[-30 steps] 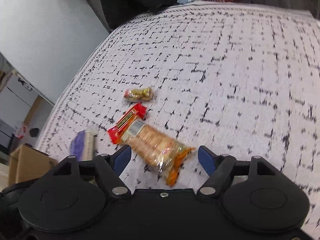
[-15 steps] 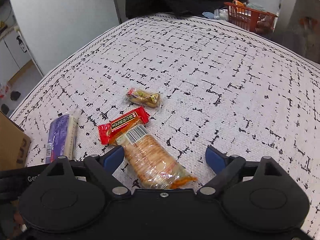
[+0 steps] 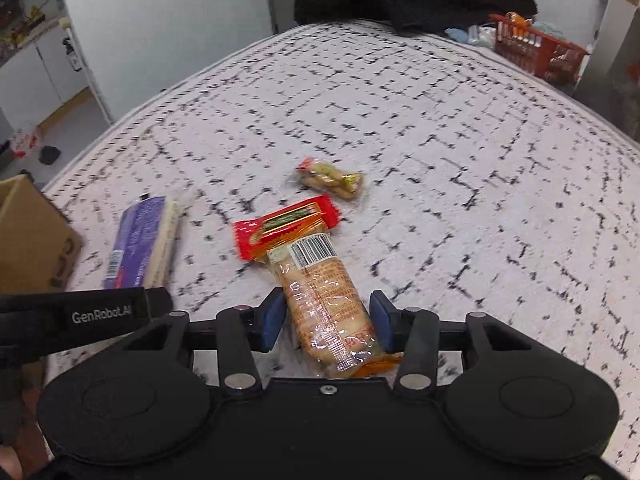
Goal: Organize snacks
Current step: 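Carry both packs over the cardboard box and open both tools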
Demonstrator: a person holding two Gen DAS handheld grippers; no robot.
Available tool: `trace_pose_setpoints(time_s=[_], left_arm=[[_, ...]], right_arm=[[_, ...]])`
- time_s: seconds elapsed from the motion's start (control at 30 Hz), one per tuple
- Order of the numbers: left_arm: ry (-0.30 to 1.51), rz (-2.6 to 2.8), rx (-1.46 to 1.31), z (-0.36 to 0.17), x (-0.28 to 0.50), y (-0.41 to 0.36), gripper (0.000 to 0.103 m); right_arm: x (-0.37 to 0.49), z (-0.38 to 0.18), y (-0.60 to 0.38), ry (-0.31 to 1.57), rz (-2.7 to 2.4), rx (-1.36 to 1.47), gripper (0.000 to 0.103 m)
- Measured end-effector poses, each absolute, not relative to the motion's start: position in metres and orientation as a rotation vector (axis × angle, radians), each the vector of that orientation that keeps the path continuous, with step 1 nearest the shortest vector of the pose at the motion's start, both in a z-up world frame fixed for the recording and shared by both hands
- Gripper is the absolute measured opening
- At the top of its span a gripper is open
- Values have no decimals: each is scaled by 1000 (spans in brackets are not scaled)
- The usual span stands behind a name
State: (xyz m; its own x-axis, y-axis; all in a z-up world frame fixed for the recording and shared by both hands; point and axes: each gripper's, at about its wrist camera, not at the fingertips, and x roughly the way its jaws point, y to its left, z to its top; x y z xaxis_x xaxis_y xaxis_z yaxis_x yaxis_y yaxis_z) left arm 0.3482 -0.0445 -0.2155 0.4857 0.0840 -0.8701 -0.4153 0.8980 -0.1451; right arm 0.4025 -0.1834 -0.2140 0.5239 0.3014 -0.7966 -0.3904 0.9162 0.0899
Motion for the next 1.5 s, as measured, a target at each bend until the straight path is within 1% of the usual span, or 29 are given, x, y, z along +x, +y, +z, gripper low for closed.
trace_pose_setpoints(time_s=[0.27, 0.47, 0.8, 1.23, 1.5], left_arm=[[989, 291, -364, -187, 327, -40, 35], [931, 289, -375, -152, 306, -31, 35], [861, 285, -386, -108, 279, -10, 35], [820, 321, -434, -86, 254, 38, 35], [821, 354, -468, -86, 246, 69, 35]], right_arm=[[390, -188, -185, 885, 438, -45, 43], [384, -166, -180, 839, 445, 7, 43], [362, -131, -153, 756, 476, 39, 43], [340, -111, -104, 727, 543, 83, 43], [330, -112, -71, 725, 586, 69, 43]])
